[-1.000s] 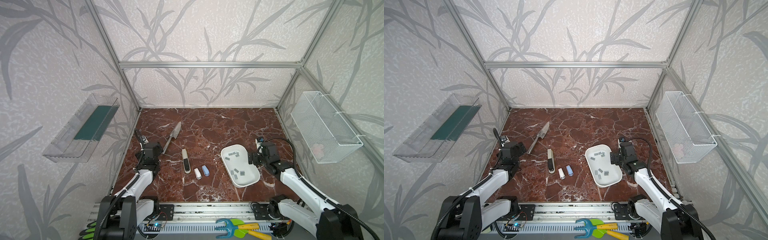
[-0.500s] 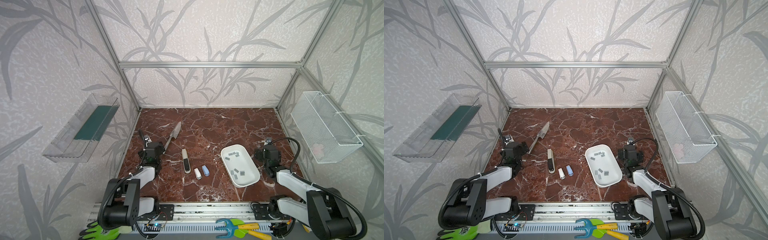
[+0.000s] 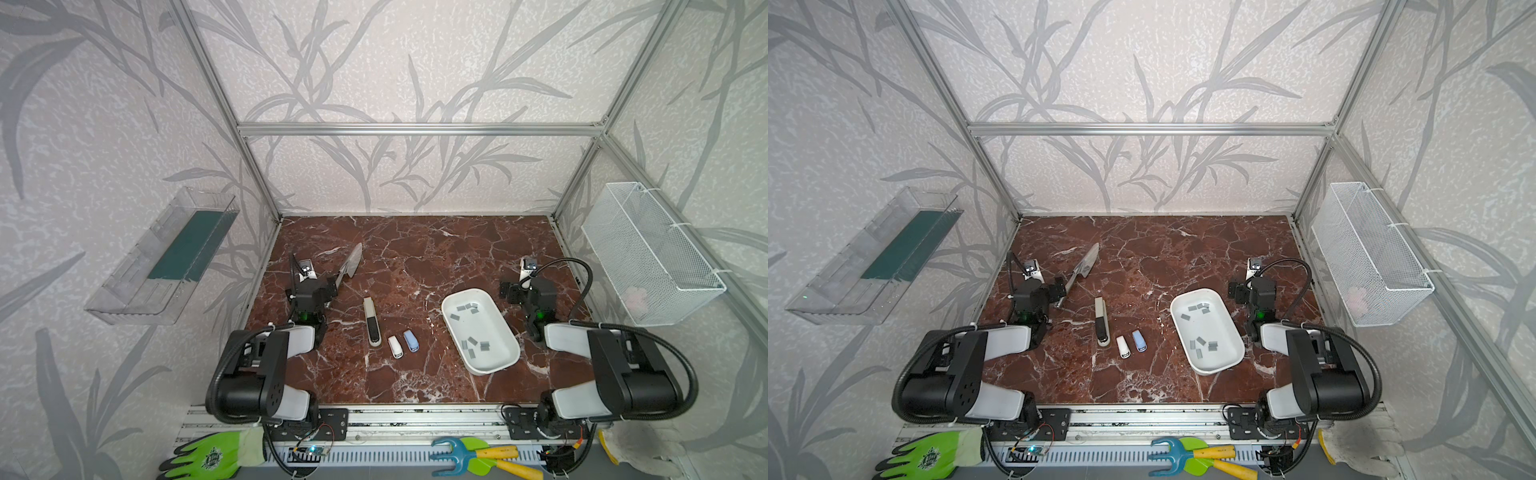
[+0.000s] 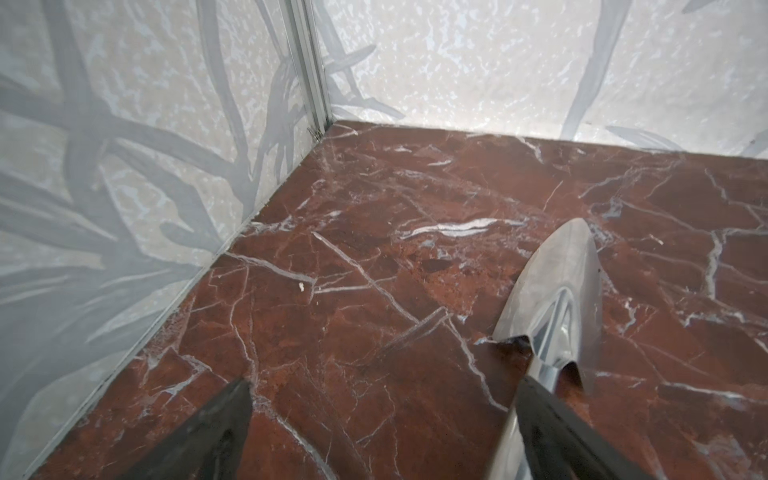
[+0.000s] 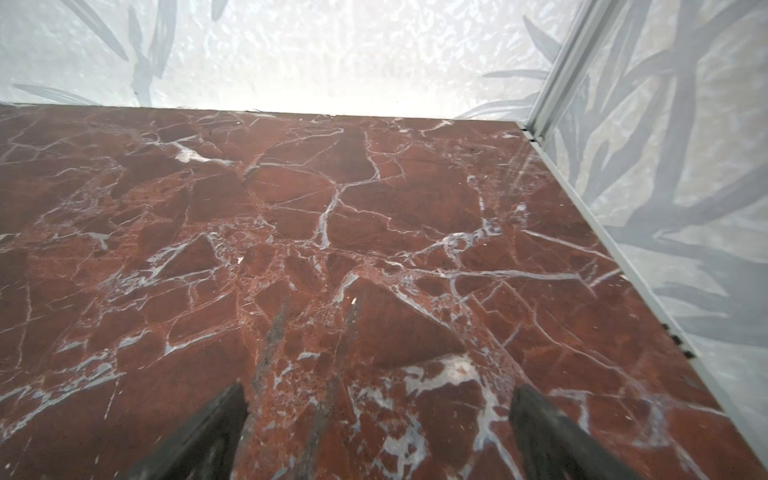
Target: Load the staples into the stapler
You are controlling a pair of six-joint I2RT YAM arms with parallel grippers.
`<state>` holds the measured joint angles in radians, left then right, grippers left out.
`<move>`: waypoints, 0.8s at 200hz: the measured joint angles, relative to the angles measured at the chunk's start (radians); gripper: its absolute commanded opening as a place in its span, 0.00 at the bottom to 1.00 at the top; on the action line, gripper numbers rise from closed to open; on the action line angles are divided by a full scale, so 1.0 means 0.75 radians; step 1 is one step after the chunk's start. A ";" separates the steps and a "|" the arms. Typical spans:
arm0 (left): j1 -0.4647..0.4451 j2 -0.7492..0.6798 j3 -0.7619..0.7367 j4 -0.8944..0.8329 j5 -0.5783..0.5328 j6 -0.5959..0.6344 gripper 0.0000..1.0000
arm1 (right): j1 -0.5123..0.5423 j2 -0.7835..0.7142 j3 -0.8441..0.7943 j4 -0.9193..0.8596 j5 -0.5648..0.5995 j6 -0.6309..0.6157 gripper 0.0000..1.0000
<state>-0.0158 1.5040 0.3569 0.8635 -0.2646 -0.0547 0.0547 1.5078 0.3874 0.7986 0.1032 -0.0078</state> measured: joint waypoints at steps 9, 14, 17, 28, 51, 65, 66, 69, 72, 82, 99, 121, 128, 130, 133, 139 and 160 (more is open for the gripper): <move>0.008 0.053 -0.019 0.037 0.026 0.010 0.98 | -0.004 0.045 -0.005 0.018 -0.038 -0.002 0.99; 0.009 0.066 -0.027 0.036 0.040 0.013 0.98 | -0.004 0.057 -0.007 0.019 -0.053 -0.004 0.99; 0.010 0.070 -0.032 0.030 0.044 0.015 0.98 | -0.004 0.061 -0.008 0.019 -0.063 -0.005 0.99; 0.011 0.068 -0.032 0.022 0.057 0.015 0.99 | -0.004 0.062 -0.008 0.017 -0.093 -0.008 0.99; 0.012 0.077 -0.015 0.077 0.036 0.008 0.99 | -0.003 0.045 -0.004 0.020 -0.129 -0.014 0.99; 0.015 0.076 -0.015 0.088 0.008 -0.004 0.99 | -0.003 0.045 -0.004 0.022 -0.140 -0.016 0.99; 0.015 0.077 -0.015 0.091 0.005 -0.003 0.99 | -0.003 0.045 -0.004 0.022 -0.141 -0.016 0.99; 0.015 0.078 -0.015 0.098 0.003 -0.004 0.99 | -0.003 0.045 -0.004 0.022 -0.143 -0.016 0.99; 0.015 0.079 -0.015 0.101 -0.002 -0.005 0.99 | -0.003 0.045 -0.004 0.022 -0.145 -0.017 0.99; 0.016 0.080 -0.015 0.113 -0.010 -0.009 0.99 | -0.003 0.045 -0.004 0.022 -0.150 -0.017 0.99; 0.015 0.081 -0.015 0.127 -0.023 -0.011 0.99 | -0.003 0.045 -0.004 0.022 -0.151 -0.017 0.99; 0.015 0.082 -0.015 0.136 -0.030 -0.011 0.99 | -0.002 0.045 -0.004 0.022 -0.151 -0.019 0.99; 0.015 0.082 -0.015 0.137 -0.030 -0.011 0.99 | -0.002 0.045 -0.004 0.022 -0.151 -0.021 0.99; 0.015 0.082 -0.015 0.137 -0.030 -0.011 0.99 | -0.002 0.045 -0.004 0.022 -0.151 -0.021 0.99; 0.015 0.082 -0.015 0.137 -0.031 -0.011 0.99 | -0.002 0.045 -0.004 0.022 -0.151 -0.022 0.99; 0.015 0.082 -0.015 0.137 -0.031 -0.012 0.99 | -0.002 0.045 -0.004 0.022 -0.151 -0.023 0.99; 0.015 0.082 -0.015 0.137 -0.033 -0.012 0.99 | 0.002 0.045 -0.004 0.022 -0.149 -0.028 0.99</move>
<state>-0.0044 1.5658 0.3454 0.9665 -0.2893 -0.0635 0.0563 1.5417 0.3843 0.8150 -0.0086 -0.0288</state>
